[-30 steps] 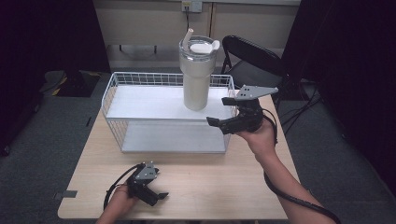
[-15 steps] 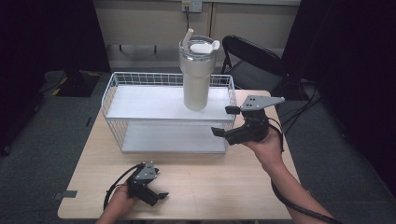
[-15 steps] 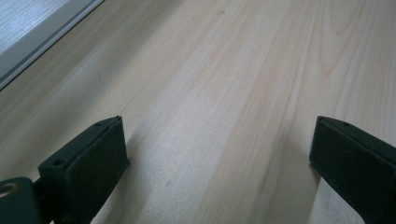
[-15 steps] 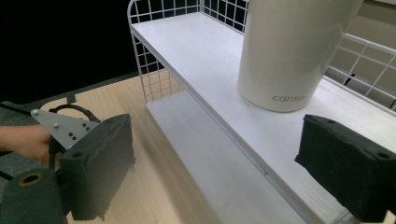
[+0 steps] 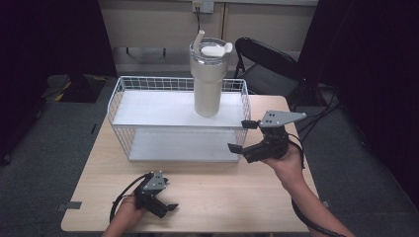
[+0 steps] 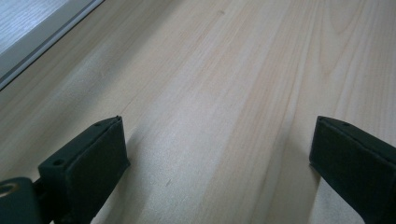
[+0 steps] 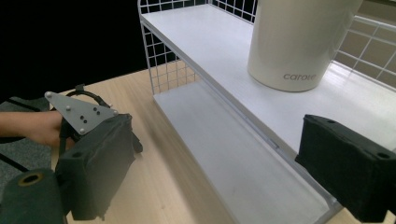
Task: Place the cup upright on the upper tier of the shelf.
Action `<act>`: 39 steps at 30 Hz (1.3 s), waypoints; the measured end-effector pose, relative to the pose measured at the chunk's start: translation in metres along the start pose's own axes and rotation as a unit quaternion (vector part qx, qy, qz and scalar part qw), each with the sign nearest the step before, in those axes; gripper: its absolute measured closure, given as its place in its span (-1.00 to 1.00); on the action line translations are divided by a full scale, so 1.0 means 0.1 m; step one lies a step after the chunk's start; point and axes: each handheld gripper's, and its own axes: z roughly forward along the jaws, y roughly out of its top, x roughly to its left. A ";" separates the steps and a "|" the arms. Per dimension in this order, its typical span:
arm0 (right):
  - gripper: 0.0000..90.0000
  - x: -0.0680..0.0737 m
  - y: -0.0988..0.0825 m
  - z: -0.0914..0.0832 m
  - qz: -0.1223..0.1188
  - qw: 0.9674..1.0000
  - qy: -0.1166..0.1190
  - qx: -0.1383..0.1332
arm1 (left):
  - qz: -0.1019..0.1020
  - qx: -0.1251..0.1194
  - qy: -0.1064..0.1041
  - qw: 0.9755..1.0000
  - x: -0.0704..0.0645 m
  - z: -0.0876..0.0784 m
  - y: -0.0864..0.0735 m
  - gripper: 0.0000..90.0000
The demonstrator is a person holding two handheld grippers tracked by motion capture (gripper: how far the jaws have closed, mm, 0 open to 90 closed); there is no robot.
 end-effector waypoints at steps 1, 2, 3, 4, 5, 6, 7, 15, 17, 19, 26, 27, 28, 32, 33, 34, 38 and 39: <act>-0.78 0.00 -0.01 0.00 0.000 1.000 0.002 0.000 | 0.000 0.000 0.000 1.000 0.00 0.00 0.00 -0.92; -0.78 0.01 -0.02 -0.01 -0.002 1.000 0.001 0.000 | 0.000 0.000 0.000 1.000 0.00 0.00 0.00 -0.92; -0.78 0.02 -0.04 -0.01 -0.004 1.000 0.001 0.001 | 0.000 0.000 0.000 1.000 0.00 0.00 0.00 -0.92; -0.78 0.03 -0.05 -0.02 -0.004 1.000 0.003 0.001 | 0.000 0.000 0.000 1.000 0.00 0.00 0.00 -0.92; -0.78 0.03 -0.07 -0.02 -0.004 1.000 0.004 0.002 | 0.000 0.000 0.000 1.000 0.00 0.00 0.00 -0.92; -0.78 0.03 -0.08 -0.02 -0.004 1.000 0.005 0.003 | 0.000 0.000 0.000 1.000 0.00 0.00 0.00 -0.92; -0.78 0.04 -0.10 -0.03 -0.003 1.000 0.006 0.003 | 0.000 0.000 0.000 1.000 0.00 0.00 0.00 -0.92; -0.78 0.03 -0.26 -0.04 0.003 1.000 0.010 0.007 | 0.000 0.000 0.000 1.000 0.00 0.00 0.00 -0.92; -0.78 0.04 -0.30 -0.05 0.002 1.000 0.010 0.009 | 0.000 0.000 0.000 1.000 0.00 0.00 0.00 -0.92; -0.78 0.04 -0.35 -0.05 0.003 1.000 0.013 0.010 | 0.000 0.000 0.000 1.000 0.00 0.00 0.00 -0.92; -0.78 0.03 -0.51 -0.08 0.006 1.000 0.013 0.015 | 0.000 0.000 0.000 1.000 0.00 0.00 0.00 -0.92; -0.78 0.04 -0.53 -0.08 0.005 1.000 0.013 0.016 | 0.000 0.000 0.000 1.000 0.00 0.00 0.00 -0.92; -0.78 0.04 -0.55 -0.08 0.006 1.000 0.016 0.017 | 0.000 0.000 0.000 1.000 0.00 0.00 0.00 -0.92; -0.78 0.02 -0.65 -0.11 0.012 1.000 0.019 0.017 | 0.000 0.000 0.000 1.000 0.00 0.00 0.00 -0.92; -0.78 0.02 -0.67 -0.11 0.012 1.000 0.017 0.018 | 0.000 0.000 0.000 1.000 0.00 0.00 0.00 -0.92; -0.78 0.01 -0.69 -0.11 0.013 1.000 0.016 0.019 | 0.000 0.000 0.000 1.000 0.00 0.00 0.00 -0.92; -0.78 0.00 -0.80 -0.11 0.020 0.999 0.016 0.021 | 0.000 0.000 0.000 1.000 0.00 0.00 0.00 -0.92; -0.78 -0.01 -0.82 -0.11 0.021 0.999 0.018 0.021 | 0.000 0.000 0.000 1.000 0.00 0.00 0.00 -0.92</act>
